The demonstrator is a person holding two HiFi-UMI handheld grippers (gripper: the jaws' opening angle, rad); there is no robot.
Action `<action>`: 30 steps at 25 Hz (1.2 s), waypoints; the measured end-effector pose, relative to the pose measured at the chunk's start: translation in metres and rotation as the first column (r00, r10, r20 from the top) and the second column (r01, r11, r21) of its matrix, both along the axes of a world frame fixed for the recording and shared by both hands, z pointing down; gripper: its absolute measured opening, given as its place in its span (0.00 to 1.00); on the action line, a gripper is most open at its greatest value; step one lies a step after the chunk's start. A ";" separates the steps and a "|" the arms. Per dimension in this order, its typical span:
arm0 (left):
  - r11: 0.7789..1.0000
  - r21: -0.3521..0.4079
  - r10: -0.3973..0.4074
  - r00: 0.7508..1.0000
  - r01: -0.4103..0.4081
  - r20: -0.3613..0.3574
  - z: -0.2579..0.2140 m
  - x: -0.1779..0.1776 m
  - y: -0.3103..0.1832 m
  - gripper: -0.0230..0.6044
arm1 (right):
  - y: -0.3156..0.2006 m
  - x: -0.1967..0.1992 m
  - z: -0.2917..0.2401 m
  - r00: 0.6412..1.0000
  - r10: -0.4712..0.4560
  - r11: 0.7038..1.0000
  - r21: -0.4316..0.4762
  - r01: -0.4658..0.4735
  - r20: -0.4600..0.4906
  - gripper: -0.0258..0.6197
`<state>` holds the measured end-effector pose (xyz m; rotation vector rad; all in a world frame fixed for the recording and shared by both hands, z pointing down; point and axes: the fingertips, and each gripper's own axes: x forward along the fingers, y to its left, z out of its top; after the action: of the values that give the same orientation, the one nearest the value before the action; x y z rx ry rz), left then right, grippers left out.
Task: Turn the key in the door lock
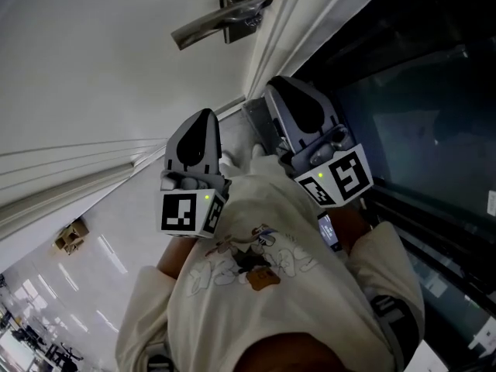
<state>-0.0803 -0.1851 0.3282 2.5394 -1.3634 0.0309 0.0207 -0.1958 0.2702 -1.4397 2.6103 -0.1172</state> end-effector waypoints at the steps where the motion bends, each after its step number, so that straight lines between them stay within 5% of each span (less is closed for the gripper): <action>1: 1.000 0.003 0.005 1.000 -0.005 0.006 0.000 0.002 0.001 0.05 | 0.000 0.001 0.009 0.999 0.029 1.000 0.001 -0.029 -0.033 0.08; 8: 1.000 -0.008 0.008 1.000 -0.008 0.018 0.010 0.013 -0.001 0.05 | 0.004 -0.001 0.045 0.991 0.082 0.995 -0.041 -0.087 -0.104 0.05; 30: 1.000 -0.003 -0.020 1.000 0.020 0.019 0.015 0.027 -0.016 0.05 | -0.010 -0.010 0.055 0.996 0.015 0.995 -0.102 -0.024 -0.092 0.05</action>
<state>-0.0537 -0.2012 0.3430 2.5283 -1.3946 0.0532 0.0106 -0.2060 0.3255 -1.5387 2.6991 -0.1905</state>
